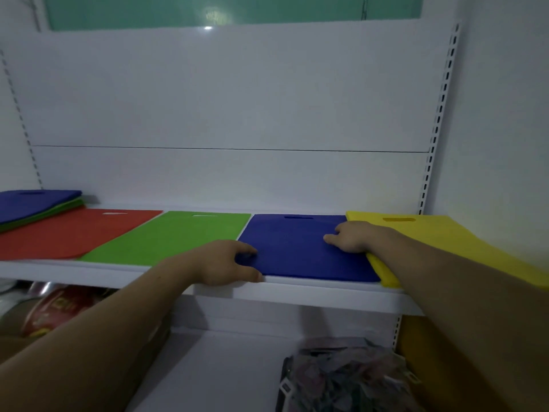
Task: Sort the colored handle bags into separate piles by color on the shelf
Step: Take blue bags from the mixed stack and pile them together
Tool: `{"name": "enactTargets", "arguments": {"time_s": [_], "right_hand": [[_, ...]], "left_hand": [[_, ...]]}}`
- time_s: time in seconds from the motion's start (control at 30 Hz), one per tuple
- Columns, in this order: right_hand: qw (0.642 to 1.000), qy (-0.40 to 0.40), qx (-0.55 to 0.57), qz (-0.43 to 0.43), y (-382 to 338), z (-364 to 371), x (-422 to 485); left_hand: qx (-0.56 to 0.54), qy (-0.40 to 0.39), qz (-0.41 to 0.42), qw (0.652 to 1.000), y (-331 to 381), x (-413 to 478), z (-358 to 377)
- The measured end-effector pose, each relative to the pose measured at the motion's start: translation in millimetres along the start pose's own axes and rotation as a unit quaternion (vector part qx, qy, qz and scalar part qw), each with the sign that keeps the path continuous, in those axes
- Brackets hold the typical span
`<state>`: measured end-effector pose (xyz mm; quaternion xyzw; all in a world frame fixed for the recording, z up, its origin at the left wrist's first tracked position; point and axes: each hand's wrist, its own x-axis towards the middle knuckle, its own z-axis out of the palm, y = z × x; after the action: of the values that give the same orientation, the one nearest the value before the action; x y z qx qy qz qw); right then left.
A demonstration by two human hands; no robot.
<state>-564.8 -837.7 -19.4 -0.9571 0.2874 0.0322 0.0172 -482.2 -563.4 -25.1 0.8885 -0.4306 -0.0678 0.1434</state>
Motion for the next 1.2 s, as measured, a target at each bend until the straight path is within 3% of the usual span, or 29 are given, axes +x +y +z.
{"name": "enactTargets", "arguments": {"time_s": [0.17,0.47,1.0,1.2], "right_hand": [[0.996,0.068,0.040,-0.049,-15.8,-14.0,-7.9],[0.983,0.106,0.080,-0.127,-96.8,-32.2,-35.9],[0.947,0.121,0.141,-0.261,-428.9,-36.0,-79.2],[0.936,0.108,0.156,-0.295,-519.5,-29.3,-86.5]], "left_hand": [[-0.022,0.031,-0.021,0.999,0.6,-9.8,-3.1],[-0.029,0.126,-0.018,0.991,-35.1,-61.2,-26.4],[-0.020,0.200,-0.165,0.965,-265.6,-250.9,-105.0],[-0.011,0.210,-0.215,0.954,-334.2,-296.8,-126.5]]}}
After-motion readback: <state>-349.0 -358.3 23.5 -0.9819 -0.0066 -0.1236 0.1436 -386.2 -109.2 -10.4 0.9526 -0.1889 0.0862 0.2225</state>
